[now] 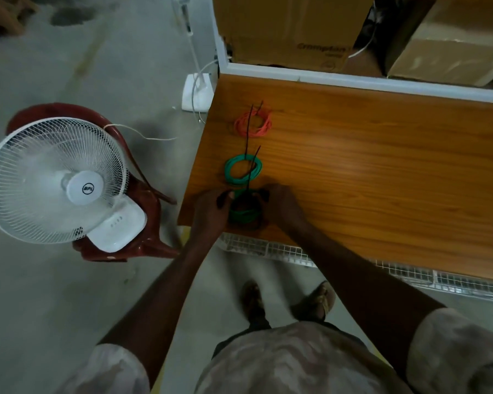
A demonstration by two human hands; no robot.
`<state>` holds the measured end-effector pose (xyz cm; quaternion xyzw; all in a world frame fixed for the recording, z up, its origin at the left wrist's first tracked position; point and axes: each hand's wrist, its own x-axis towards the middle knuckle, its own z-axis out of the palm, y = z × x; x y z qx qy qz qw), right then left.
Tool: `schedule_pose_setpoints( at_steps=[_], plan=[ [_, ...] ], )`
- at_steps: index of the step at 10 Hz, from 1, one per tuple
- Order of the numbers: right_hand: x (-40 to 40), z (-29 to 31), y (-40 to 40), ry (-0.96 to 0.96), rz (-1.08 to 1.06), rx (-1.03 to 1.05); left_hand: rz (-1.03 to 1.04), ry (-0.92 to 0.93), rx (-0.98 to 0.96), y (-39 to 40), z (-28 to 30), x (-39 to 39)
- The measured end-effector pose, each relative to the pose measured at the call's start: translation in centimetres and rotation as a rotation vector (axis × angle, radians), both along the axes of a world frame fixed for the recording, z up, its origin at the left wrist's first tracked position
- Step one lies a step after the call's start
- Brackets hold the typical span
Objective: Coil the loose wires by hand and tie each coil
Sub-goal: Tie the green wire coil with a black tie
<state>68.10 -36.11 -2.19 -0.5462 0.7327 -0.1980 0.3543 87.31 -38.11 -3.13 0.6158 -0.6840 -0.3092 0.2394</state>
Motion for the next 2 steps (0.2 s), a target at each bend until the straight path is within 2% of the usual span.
schedule_pose_setpoints(
  at_steps=[2],
  plan=[
    [-1.0,0.4,0.1,-0.045,-0.070,0.042,-0.014,0.053,-0.073,-0.6,1.3,0.1]
  ],
)
